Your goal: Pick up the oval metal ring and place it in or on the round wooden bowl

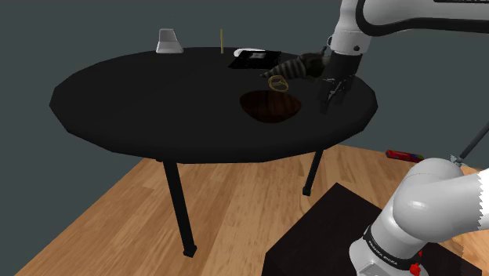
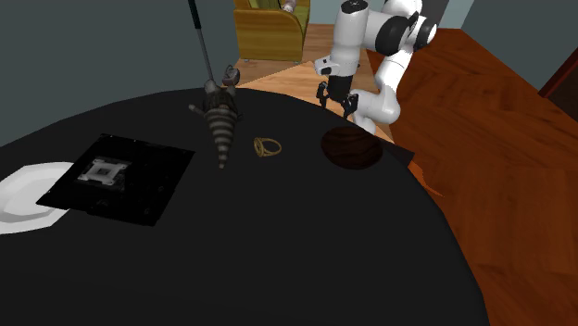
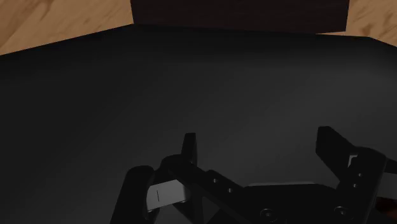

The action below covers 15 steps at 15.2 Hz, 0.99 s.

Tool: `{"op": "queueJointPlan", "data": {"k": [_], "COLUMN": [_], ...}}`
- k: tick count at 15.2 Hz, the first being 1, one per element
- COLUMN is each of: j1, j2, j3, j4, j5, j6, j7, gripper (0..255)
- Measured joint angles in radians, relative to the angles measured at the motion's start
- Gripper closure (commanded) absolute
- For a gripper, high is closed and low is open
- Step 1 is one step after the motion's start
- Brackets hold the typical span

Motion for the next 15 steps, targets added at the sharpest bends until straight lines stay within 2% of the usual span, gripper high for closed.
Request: {"op": "queueJointPlan", "data": {"k": [2, 7, 15], "j1": [0.0, -0.01, -0.021], "j2": [0.018, 0.186, 0.473], "j3": [-0.001, -0.032, -0.074], "j4": [0.013, 0.119, 0.376], "j5": [-0.001, -0.025, -0.036], "j6": [0.007, 0.084, 0.141], "j7": [0.0, -0.023, -0.055], "gripper": [0, 0, 0]}}
